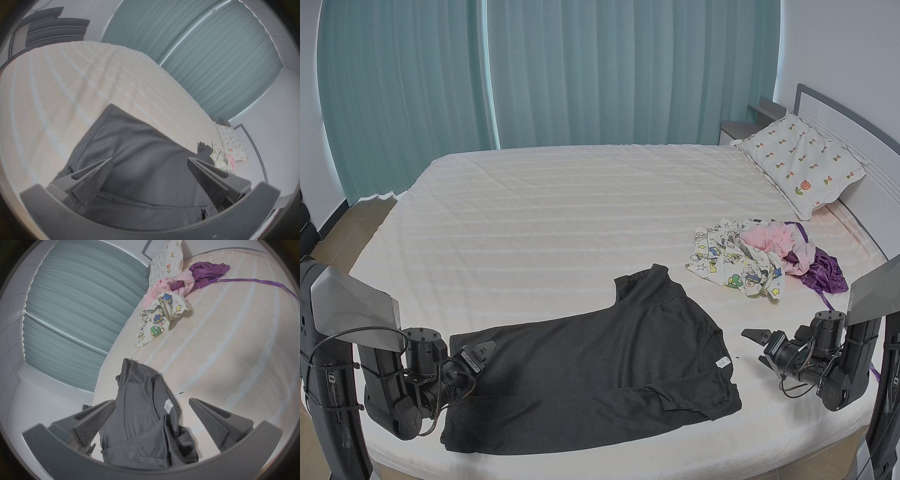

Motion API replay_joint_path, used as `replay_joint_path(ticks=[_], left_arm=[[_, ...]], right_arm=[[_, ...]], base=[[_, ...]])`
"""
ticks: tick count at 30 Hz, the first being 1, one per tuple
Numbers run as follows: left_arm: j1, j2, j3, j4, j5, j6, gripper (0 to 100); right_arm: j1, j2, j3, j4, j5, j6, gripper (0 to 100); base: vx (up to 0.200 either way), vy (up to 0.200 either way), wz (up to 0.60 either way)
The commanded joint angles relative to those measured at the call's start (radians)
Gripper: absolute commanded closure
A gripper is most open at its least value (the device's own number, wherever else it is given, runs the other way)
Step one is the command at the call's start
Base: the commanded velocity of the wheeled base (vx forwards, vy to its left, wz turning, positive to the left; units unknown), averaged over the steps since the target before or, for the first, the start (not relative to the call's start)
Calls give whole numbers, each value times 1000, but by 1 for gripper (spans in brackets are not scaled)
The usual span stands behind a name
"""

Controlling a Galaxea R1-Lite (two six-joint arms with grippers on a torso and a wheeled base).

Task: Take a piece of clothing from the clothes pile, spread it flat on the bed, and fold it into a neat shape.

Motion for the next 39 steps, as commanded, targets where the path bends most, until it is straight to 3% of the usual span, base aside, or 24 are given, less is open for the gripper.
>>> replay_joint_path(ticks=[1, 7, 12, 23, 29, 39], left_arm=[[40, -12, -15, -5, 4, 2, 0], [83, 12, -55, -5, 2, 18, 0], [118, 20, -77, -5, 4, 87, 0], [143, 115, -301, 81, 13, 248, 0], [138, 227, -426, 103, 81, 254, 0], [155, 255, -431, 98, 88, 311, 0]], right_arm=[[-1, -3, -1, -12, 0, -1, 0], [0, 6, -3, -12, -2, -3, 0], [0, 5, -1, -12, 0, -1, 0], [-1, 11, -9, -12, 0, 0, 0], [-7, 19, -11, -12, 0, 0, 0], [2, 83, -20, -12, -2, -3, 0]], base=[[0, 0, 0], [0, 0, 0], [0, 0, 0], [0, 0, 0], [0, 0, 0], [0, 0, 0]])
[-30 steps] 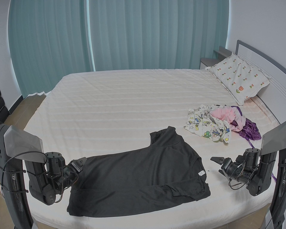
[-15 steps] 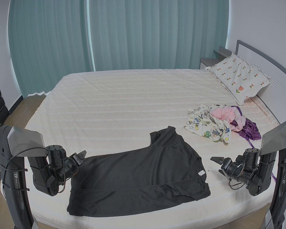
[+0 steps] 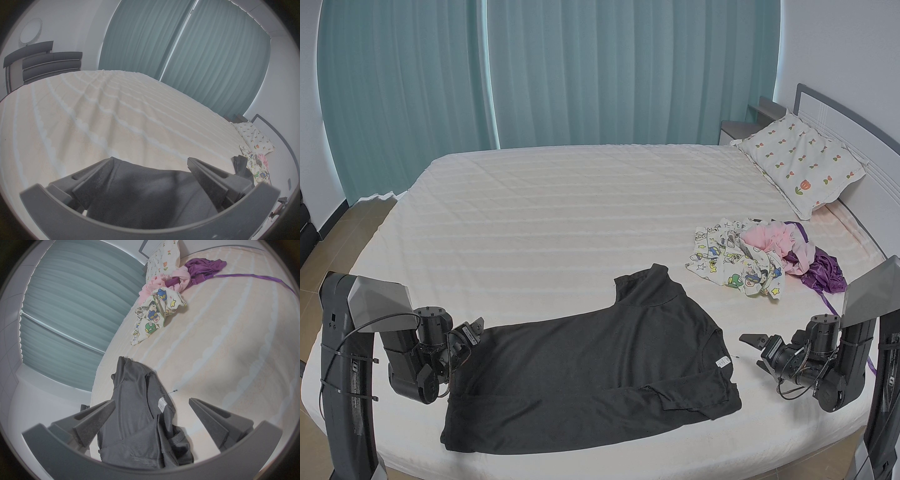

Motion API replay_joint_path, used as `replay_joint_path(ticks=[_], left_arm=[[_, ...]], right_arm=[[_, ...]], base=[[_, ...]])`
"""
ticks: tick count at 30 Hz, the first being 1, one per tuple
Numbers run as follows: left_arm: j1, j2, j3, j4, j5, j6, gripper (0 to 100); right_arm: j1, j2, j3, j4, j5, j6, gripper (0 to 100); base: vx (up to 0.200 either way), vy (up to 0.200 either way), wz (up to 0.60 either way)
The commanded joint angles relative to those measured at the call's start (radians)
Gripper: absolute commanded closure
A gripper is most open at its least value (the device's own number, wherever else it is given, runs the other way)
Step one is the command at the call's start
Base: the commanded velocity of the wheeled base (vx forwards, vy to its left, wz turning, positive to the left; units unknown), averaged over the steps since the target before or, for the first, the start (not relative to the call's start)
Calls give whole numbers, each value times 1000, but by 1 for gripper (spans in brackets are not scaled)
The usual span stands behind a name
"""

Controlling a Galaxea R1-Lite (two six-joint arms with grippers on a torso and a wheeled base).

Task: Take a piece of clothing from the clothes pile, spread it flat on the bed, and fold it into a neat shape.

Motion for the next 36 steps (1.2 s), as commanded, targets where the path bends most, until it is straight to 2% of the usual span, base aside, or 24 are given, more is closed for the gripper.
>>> replay_joint_path(ticks=[1, 14, 19, 22, 26, 27, 33, 36], left_arm=[[4, 27, -8, -2, 1, 1, 0], [37, 13, -12, -5, 27, 43, 0], [60, 5, -21, 6, 15, 47, 0], [80, 12, -29, 6, -27, 43, 0], [107, 1, -8, 9, -128, 38, 0], [107, 1, -8, 9, -128, 38, 0], [133, -14, 14, 30, -271, 38, 0], [138, -8, 8, 30, -282, 40, 0]], right_arm=[[4, 41, -6, -12, -2, -2, 0], [6, 44, -11, -12, -3, -2, 0], [6, 44, -11, -12, -5, -3, 0], [6, 45, -11, -12, -5, -3, 0], [6, 47, -11, -12, -3, -5, 0], [6, 47, -11, -12, -3, -5, 0], [6, 59, -16, -12, -5, -5, 0], [6, 59, -16, -12, -5, -5, 0]], base=[[0, 0, 0], [0, 0, 0], [0, 0, 0], [0, 0, 0], [0, 0, 0], [0, 0, 0], [0, 0, 0], [0, 0, 0]])
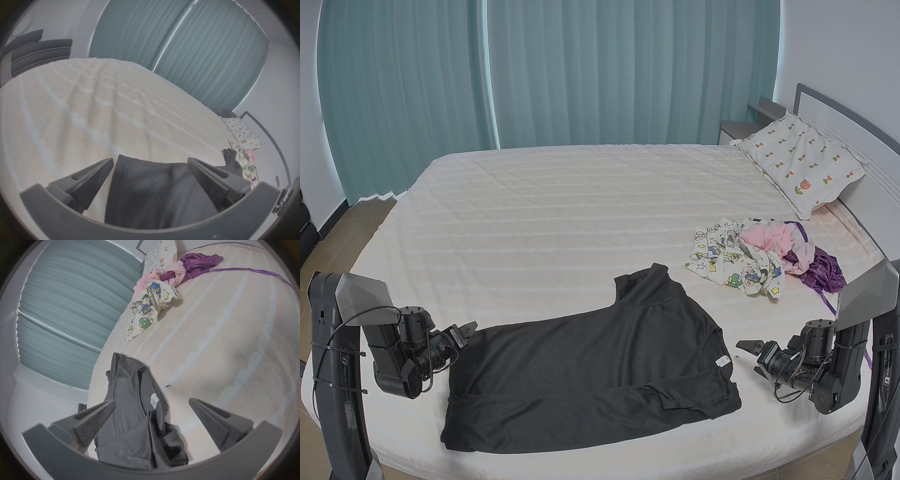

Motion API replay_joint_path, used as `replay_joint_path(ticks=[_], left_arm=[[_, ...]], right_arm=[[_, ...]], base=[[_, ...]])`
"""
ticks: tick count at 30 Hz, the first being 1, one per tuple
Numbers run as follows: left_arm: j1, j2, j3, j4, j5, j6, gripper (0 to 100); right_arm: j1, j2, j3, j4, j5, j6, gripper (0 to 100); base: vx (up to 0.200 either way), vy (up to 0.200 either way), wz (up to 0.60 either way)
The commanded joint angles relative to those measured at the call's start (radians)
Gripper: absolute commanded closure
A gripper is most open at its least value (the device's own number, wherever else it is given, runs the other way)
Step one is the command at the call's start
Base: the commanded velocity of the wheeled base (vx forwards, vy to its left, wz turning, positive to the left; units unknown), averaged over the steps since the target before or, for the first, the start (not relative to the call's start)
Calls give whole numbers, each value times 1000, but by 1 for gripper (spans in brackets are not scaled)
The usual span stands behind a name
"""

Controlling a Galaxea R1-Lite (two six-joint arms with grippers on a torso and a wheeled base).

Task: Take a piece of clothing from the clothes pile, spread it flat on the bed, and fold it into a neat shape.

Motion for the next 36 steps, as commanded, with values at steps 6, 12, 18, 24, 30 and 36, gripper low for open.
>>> replay_joint_path(ticks=[6, 12, 18, 24, 30, 36], left_arm=[[19, -5, -1, 9, -20, 11, 0], [16, 7, -5, 10, -55, 13, 0], [13, 26, -11, 10, -72, 28, 0], [19, 56, -44, 4, -55, 54, 100], [21, 50, -40, 0, 31, 30, 100], [18, 40, -27, -62, 75, -59, 100]], right_arm=[[0, 6, -1, -12, 0, 0, 0], [2, 6, -3, -12, 0, -2, 0], [6, 6, -3, -12, 0, -2, 0], [8, -25, -20, -12, -1, -12, 0], [20, -48, -93, -4, 0, -91, 0], [68, -34, -386, 230, 0, -238, 0]], base=[[0, 0, 0], [0, 0, 0], [0, 0, 0], [0, 0, 0], [0, 0, 0], [0, 0, 0]])
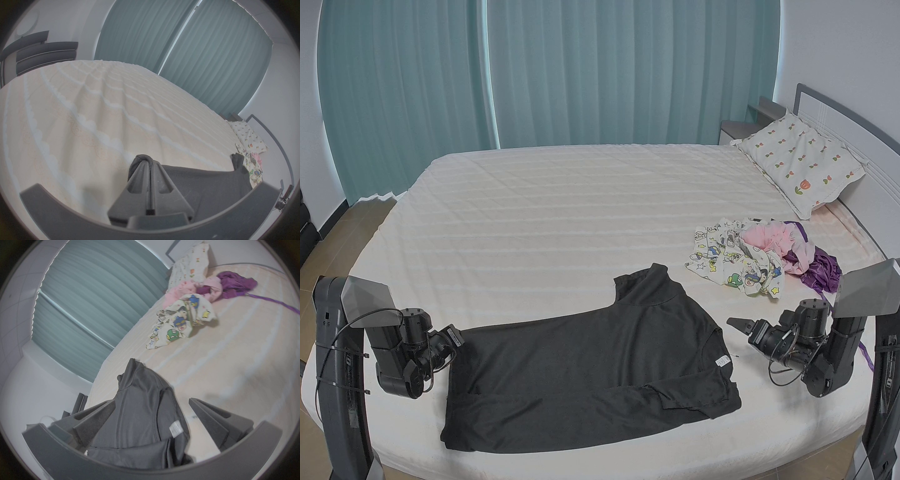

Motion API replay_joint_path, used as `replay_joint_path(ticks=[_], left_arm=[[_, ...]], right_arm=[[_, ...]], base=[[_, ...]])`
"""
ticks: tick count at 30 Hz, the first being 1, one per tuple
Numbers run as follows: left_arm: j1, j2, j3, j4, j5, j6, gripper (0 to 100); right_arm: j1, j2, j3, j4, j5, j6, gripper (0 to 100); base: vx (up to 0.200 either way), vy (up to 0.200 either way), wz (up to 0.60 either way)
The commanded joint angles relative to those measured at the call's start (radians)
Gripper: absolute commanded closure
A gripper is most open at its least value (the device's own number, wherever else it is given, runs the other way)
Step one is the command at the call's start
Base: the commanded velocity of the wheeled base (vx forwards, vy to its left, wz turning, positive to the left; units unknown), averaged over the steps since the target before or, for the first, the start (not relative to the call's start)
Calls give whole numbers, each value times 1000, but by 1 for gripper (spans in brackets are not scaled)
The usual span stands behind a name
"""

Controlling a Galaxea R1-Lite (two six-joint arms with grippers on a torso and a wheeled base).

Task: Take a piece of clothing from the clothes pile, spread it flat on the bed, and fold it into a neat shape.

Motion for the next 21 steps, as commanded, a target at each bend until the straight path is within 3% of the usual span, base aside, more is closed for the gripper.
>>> replay_joint_path(ticks=[1, 4, 10, 21], left_arm=[[-4, -10, 19, -46, 25, -56, 100], [-4, -15, 42, -47, 22, -62, 100], [-5, -29, 65, -47, 16, -122, 100], [-5, -27, 105, -87, 16, -133, 100]], right_arm=[[50, 9, -281, 215, 1, -86, 0], [81, 48, -442, 343, 1, -115, 0], [113, 146, -649, 482, 2, -279, 0], [128, 272, -937, 702, -15, -313, 0]], base=[[0, 0, 0], [0, 0, 0], [0, 0, 0], [0, 0, 0]])
